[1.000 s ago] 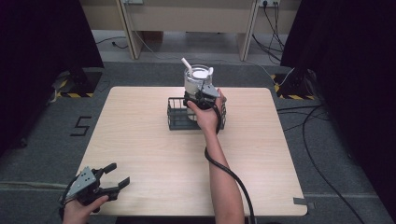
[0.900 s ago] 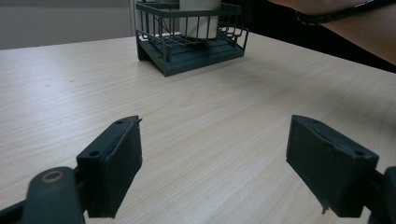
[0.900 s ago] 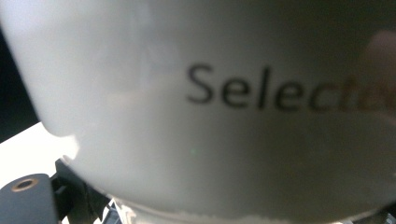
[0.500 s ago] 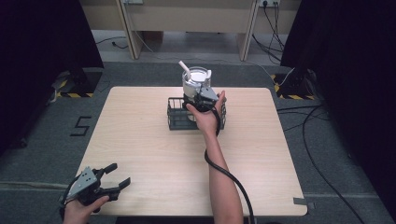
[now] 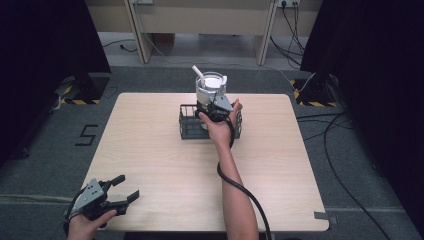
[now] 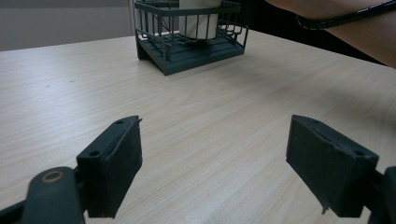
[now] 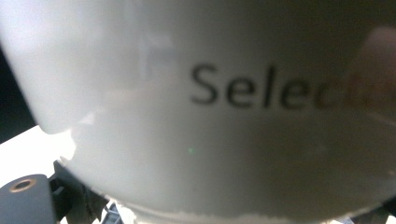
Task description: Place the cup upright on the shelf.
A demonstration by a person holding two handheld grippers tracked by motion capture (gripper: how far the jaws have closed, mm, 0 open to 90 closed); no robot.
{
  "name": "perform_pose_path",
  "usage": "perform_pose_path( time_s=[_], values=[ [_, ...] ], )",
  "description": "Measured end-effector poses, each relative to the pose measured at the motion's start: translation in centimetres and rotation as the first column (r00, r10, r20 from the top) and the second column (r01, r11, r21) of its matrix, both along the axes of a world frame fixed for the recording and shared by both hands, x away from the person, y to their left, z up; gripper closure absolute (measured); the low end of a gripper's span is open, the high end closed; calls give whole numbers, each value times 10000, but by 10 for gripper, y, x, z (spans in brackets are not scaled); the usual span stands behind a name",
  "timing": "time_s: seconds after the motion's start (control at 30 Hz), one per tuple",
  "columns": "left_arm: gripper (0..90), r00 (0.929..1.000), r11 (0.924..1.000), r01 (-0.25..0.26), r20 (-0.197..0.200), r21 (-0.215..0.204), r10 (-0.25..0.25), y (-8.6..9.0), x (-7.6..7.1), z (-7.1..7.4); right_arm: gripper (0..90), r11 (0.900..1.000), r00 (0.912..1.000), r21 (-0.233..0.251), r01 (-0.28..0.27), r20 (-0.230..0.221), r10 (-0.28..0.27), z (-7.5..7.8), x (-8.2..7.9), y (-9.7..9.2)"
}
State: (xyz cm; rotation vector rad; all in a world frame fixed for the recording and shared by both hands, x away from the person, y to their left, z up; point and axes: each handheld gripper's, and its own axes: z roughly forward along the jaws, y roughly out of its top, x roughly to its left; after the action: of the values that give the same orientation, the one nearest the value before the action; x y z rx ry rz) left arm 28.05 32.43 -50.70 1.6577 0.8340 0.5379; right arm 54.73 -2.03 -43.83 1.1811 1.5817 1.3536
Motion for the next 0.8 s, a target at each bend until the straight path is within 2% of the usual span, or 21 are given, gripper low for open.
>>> perform_pose_path(
  time_s=[0.2,0.5,0.8],
  values=[
    [176,10000,10000,7,26,-6,-7,0,0,0,96,9999,9999,54,144,-19,-144,0,0,1],
    [177,10000,10000,16,-5,-19,-16,0,0,0,86,9998,9998,37,-206,34,206,-1,0,0],
    [177,10000,10000,27,-9,33,-27,0,0,0,92,9999,9999,105,-84,68,84,-2,-1,0]
  ],
)
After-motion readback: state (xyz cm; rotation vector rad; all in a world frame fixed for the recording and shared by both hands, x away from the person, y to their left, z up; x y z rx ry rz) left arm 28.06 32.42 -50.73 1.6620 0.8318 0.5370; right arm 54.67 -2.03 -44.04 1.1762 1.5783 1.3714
